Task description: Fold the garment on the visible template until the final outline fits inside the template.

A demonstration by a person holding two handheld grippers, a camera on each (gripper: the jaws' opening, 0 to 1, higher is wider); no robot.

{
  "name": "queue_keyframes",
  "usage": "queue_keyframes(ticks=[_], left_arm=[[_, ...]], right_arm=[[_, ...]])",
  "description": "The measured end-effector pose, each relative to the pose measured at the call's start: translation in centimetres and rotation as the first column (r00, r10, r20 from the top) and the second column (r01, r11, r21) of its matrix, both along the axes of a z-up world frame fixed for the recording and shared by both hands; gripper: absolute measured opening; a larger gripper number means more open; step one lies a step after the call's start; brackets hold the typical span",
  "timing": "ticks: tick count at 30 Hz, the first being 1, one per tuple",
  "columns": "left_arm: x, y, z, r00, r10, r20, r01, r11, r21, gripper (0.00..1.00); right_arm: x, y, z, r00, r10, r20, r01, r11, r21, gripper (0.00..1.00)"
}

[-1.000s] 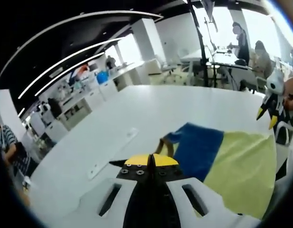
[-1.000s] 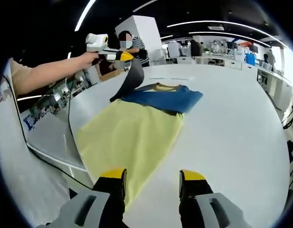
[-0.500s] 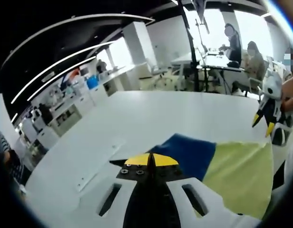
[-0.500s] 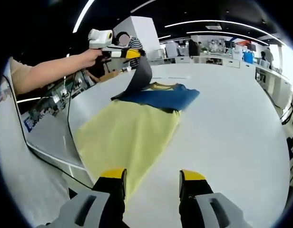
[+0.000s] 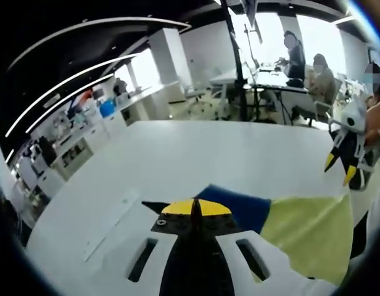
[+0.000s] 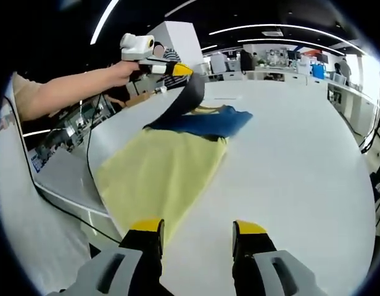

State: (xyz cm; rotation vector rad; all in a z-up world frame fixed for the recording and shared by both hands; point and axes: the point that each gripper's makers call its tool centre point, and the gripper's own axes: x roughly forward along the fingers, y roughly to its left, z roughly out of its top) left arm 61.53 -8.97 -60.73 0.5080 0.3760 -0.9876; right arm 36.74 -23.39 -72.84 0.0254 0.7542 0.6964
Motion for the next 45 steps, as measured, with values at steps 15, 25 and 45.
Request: queue_keyframes(ticks=[15, 25, 45], left_arm=[[-0.6, -4.0, -4.8, 0.996, -0.042, -0.079, 0.046, 0.997, 0.060, 0.00], [-1.3, -6.9, -7.8, 0.988, -0.092, -0.126, 0.105, 0.989, 0.100, 0.00], [-3.0, -8.3, -11.3, 0.974, -0.099, -0.205, 0.126, 0.984, 0.126, 0.00]], right_arm=[[-0.1, -1.9, -0.3, 0.999, -0.035, -0.010, 0.035, 0.999, 0.002, 0.41], [-0.5, -3.2, -0.7, 0.998, -0.063, -0.022, 0.063, 0.998, -0.002, 0.41], [-0.2, -2.9, -0.9, 0.997, -0.066, -0.031, 0.066, 0.998, 0.001, 0.42]])
